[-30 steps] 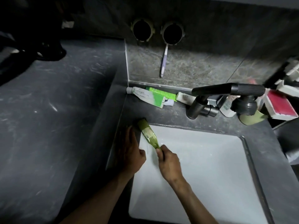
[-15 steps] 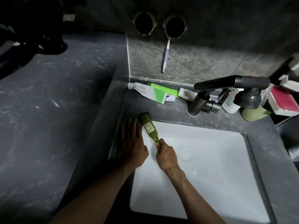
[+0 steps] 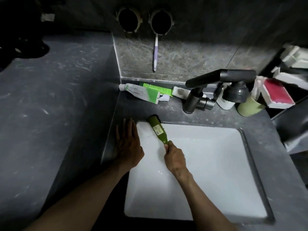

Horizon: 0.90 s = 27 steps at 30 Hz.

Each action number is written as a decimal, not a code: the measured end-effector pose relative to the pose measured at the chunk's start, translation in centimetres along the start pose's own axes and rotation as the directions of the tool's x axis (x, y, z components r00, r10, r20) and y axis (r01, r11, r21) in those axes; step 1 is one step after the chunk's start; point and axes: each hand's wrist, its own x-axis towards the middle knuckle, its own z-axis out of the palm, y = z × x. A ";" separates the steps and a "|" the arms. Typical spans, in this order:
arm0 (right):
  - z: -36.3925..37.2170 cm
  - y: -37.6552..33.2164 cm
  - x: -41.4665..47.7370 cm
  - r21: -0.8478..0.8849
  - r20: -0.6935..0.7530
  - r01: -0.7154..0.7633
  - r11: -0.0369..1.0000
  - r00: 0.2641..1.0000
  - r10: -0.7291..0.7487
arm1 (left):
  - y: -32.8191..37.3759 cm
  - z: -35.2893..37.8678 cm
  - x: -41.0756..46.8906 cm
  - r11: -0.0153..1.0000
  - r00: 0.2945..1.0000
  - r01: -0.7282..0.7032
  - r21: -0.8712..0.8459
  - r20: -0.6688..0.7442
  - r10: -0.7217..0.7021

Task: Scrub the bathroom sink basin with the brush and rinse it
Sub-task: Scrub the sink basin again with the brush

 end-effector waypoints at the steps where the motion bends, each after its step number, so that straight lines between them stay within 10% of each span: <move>1: -0.9 1.6 -0.1 0.014 -0.030 -0.054 0.998 0.998 0.054 | 0.1 0.0 0.3 1.000 1.000 -0.014 0.002 0.007 0.014; 6: -5.5 9.7 -0.6 0.216 -0.127 -0.316 0.924 0.929 0.348 | 0.2 -0.9 2.7 0.990 0.990 -0.140 -0.008 -0.021 0.140; 13: -0.4 3.1 -0.2 0.160 -0.012 -0.072 0.984 0.997 0.075 | 0.2 0.1 3.7 0.980 0.980 -0.199 -0.021 -0.037 0.198; 19: -6.0 10.5 -0.2 0.159 -0.168 -0.253 0.954 0.945 0.279 | 0.4 -0.6 3.7 0.979 0.979 -0.204 -0.027 -0.027 0.203; 23: -9.1 11.1 -2.1 0.036 -0.238 -0.215 0.976 0.947 0.217 | 0.5 -0.8 3.7 0.977 0.977 -0.211 -0.013 -0.037 0.210; 27: -7.2 9.2 -3.2 -0.320 0.007 -0.131 0.938 0.990 0.141 | 0.4 -0.9 3.8 0.980 0.979 -0.201 0.013 -0.032 0.201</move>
